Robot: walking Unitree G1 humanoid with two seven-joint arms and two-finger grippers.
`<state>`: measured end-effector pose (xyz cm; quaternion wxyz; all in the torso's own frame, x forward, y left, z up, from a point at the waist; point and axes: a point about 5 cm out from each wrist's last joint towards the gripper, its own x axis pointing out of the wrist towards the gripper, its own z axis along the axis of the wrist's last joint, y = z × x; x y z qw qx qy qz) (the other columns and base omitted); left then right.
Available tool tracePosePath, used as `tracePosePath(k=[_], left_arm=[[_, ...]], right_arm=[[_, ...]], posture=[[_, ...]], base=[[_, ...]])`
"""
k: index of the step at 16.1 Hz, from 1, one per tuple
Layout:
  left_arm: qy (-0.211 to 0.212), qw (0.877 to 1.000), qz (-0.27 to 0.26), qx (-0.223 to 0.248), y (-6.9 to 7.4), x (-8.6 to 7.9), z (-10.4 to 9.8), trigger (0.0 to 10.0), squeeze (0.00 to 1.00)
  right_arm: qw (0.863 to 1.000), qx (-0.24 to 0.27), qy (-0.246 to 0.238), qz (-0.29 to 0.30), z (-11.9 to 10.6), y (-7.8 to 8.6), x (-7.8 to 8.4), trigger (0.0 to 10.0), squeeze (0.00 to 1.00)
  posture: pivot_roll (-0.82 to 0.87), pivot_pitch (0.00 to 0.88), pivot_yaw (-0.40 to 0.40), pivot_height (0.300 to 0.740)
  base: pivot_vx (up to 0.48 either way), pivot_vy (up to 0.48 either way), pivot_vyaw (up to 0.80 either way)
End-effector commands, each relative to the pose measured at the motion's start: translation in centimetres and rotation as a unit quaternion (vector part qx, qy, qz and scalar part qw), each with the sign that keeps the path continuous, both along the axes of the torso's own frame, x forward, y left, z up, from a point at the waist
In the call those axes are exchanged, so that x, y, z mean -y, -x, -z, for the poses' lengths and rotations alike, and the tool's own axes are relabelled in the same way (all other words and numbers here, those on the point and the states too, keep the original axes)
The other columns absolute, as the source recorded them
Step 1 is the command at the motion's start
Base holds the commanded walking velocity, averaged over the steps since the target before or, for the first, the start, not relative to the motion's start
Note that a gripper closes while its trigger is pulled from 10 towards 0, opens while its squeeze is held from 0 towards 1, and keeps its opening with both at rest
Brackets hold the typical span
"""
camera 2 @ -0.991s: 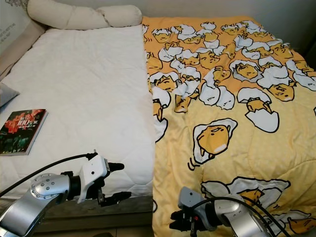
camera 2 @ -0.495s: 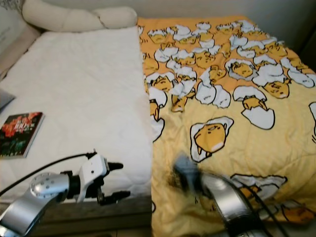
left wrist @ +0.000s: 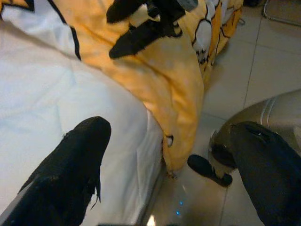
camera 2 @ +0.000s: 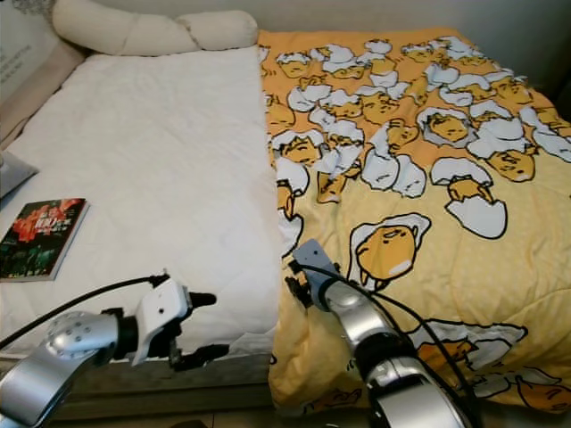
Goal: Clean up the room
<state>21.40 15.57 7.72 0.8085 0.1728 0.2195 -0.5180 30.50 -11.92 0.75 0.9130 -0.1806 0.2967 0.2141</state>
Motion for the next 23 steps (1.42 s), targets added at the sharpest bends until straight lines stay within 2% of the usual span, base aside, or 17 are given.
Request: tracePosePath(k=[1,2,3,5,6,7,8,15,23], left_arm=[[-0.002,1.0,-0.001,0.005,0.1,-0.3,-0.5,10.0,0.0],[-0.003,1.0,-0.004,0.004,0.4,-0.5,-0.6,10.0,0.0],[-0.006,1.0,-0.006,0.001,0.8,-0.9,-0.7,10.0,0.0],[-0.015,1.0,-0.007,-0.005,1.4,-1.5,-0.4,10.0,0.0],[-0.019,1.0,-0.009,-0.009,1.7,-1.9,-0.1,10.0,0.0],[-0.022,1.0,-0.01,-0.012,1.9,-2.2,0.1,10.0,0.0],[-0.024,1.0,-0.012,-0.014,2.0,-2.3,0.2,10.0,0.0],[-0.026,0.999,-0.019,-0.014,2.0,-2.5,1.3,10.0,0.0],[-0.018,1.0,-0.017,-0.002,1.7,-1.8,0.9,10.0,0.0]], right_arm=[[1.0,0.0,0.018,0.02,0.1,-0.2,0.2,10.0,1.0],[0.999,-0.007,0.03,0.021,0.4,-0.2,-0.1,10.0,0.95],[0.999,-0.018,0.046,0.012,0.8,0.1,-0.4,10.0,0.0],[0.998,-0.034,0.049,0.011,1.4,0.6,-0.5,10.0,0.0],[0.998,-0.04,0.037,0.018,1.5,0.7,-0.6,4.2,0.0],[0.998,-0.04,0.039,0.022,1.6,0.8,-0.4,1.9,0.0],[0.998,-0.041,0.039,0.026,1.6,0.8,-0.3,0.0,0.0],[0.997,-0.049,0.049,0.032,2.0,1.1,1.0,0.0,0.0],[0.998,-0.049,0.031,0.028,1.9,1.1,1.6,0.0,0.0]], posture=[[0.12,0.0,0.044,0.74],[0.13,0.02,0.042,0.74],[0.16,0.056,0.04,0.74],[0.18,0.089,0.04,0.74],[0.19,0.1,0.04,0.74],[0.19,0.105,0.04,0.74],[0.19,0.107,0.039,0.74],[0.19,0.107,0.031,0.74],[0.16,0.076,0.027,0.74]], base=[[0.0,0.0,0.0],[0.0,0.0,0.0],[0.0,0.0,0.0],[0.0,0.0,0.0],[0.0,0.0,0.0],[0.0,0.0,0.0],[0.0,0.0,0.0],[0.0,0.0,0.0],[0.0,0.0,0.0]])
